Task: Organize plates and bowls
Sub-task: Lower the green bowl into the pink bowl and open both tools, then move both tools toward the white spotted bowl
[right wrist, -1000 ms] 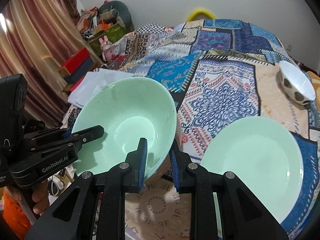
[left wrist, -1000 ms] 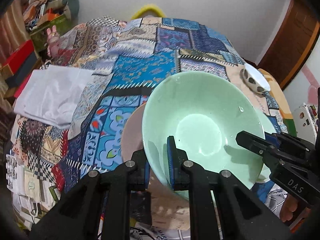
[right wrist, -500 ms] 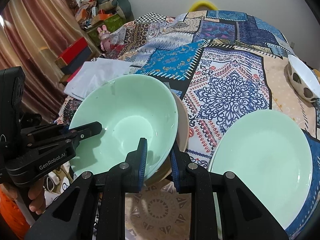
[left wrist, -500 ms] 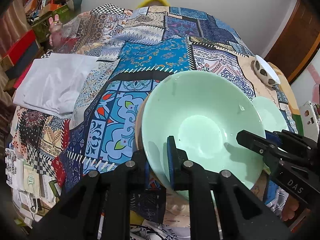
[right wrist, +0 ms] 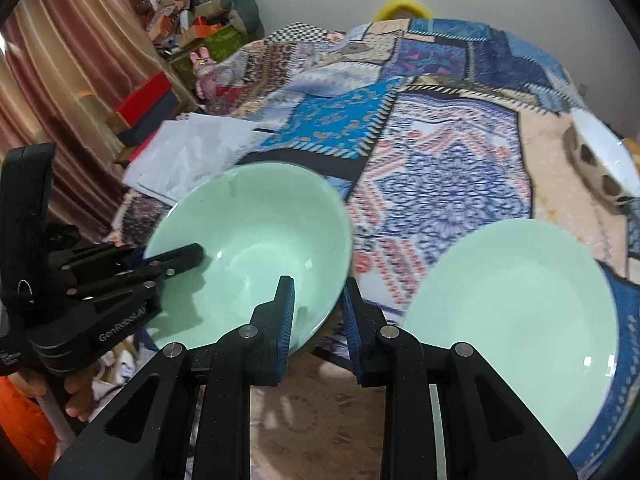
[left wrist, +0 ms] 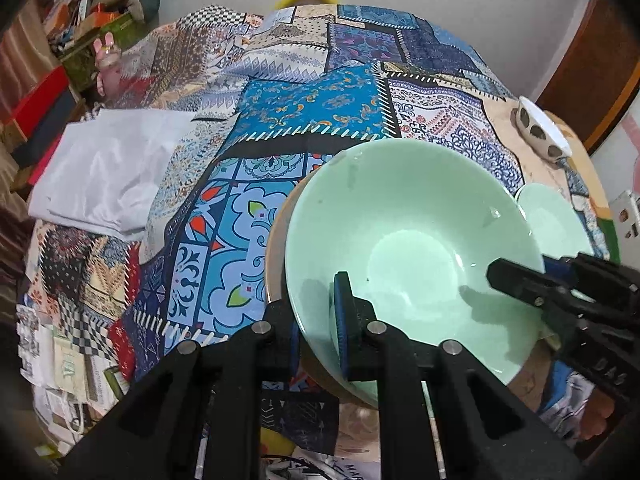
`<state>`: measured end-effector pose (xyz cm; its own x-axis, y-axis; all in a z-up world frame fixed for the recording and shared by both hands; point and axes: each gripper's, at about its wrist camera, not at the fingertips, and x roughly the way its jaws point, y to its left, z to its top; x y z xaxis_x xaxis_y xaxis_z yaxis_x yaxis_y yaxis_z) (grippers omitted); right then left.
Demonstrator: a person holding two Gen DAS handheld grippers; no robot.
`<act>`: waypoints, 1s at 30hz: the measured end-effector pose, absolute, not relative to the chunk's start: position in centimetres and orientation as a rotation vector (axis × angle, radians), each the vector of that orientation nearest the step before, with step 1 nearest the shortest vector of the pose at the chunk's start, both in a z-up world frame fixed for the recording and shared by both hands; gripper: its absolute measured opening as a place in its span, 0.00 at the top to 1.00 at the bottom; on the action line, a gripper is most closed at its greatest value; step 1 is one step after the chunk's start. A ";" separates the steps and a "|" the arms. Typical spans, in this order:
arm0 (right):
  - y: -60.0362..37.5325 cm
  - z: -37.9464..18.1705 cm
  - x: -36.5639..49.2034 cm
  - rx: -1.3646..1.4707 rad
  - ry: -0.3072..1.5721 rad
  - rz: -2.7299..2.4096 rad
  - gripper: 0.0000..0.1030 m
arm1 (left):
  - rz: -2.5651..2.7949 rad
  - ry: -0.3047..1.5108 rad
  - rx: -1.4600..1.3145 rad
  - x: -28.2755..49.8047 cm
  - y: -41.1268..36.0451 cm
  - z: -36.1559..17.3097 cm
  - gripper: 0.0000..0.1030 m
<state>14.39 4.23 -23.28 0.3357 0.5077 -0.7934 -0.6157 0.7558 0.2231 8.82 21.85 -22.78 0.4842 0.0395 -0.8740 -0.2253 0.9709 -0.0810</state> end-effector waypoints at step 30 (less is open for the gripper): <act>-7.4 -16.1 17.3 -0.043 0.784 0.631 0.42 | 0.213 0.849 -0.104 9.5 16.8 -14.2 0.22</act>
<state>17.33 -7.39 -16.12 0.5352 0.5142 -0.6702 -0.5450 0.8164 0.1912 9.50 16.76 -14.20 0.6407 0.1449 -0.7540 -0.2281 0.9736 -0.0067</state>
